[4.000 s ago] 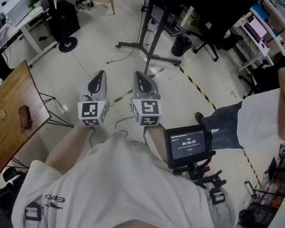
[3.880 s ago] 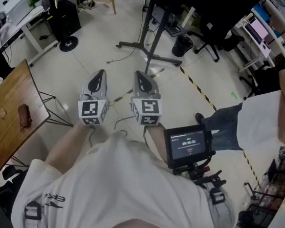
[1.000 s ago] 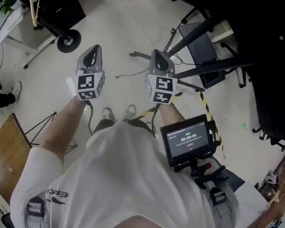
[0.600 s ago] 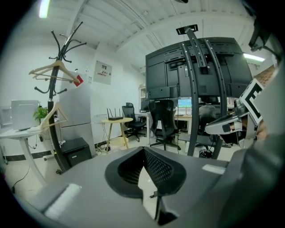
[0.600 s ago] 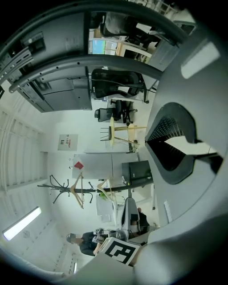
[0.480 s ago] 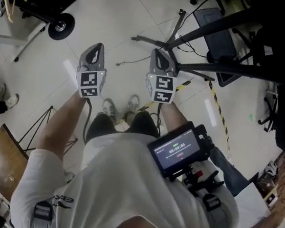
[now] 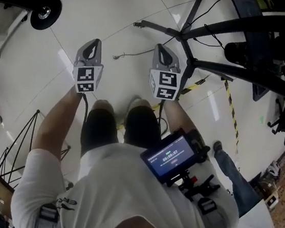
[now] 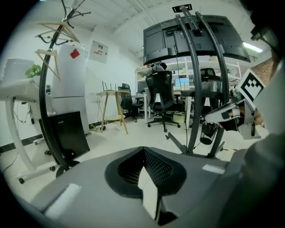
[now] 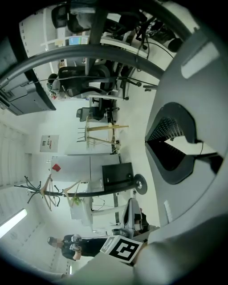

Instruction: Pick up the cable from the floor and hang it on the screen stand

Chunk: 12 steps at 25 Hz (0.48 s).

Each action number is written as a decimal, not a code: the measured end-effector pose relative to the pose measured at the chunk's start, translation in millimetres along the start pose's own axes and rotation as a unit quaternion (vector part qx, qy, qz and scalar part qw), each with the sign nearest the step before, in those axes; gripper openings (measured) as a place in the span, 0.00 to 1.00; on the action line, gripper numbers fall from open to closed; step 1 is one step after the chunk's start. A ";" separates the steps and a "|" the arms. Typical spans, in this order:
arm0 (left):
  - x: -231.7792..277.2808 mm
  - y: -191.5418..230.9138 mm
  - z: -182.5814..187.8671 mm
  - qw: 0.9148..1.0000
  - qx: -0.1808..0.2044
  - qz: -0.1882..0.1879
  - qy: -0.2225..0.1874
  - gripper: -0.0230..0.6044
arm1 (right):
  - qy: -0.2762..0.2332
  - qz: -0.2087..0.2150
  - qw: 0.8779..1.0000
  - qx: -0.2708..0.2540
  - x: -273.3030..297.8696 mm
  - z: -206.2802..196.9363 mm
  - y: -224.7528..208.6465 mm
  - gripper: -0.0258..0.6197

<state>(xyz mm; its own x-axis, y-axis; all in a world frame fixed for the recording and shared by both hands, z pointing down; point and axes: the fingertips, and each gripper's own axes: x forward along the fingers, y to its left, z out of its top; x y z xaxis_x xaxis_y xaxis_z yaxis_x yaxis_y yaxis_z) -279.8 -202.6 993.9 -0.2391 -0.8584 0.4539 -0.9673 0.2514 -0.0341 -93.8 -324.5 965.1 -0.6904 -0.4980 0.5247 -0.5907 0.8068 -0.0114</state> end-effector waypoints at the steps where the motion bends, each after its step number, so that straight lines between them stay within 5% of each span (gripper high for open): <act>1: 8.2 -0.6 -15.7 1.000 0.004 -0.002 0.003 0.04 | 0.001 -0.001 1.000 0.002 7.8 -14.6 -1.5 0.06; 12: 118.8 -13.2 -227.2 0.997 0.028 -0.061 0.036 0.04 | 0.004 -0.016 1.000 0.004 122.3 -182.6 -6.9 0.06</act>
<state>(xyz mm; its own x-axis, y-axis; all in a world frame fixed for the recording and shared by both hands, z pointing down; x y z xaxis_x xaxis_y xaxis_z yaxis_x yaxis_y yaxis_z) -276.1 -206.3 1250.6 -0.1153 -0.8465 0.5197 -0.9924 0.1202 -0.0243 -97.9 -333.0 1184.9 -0.6681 -0.5210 0.5311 -0.6156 0.7881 -0.0013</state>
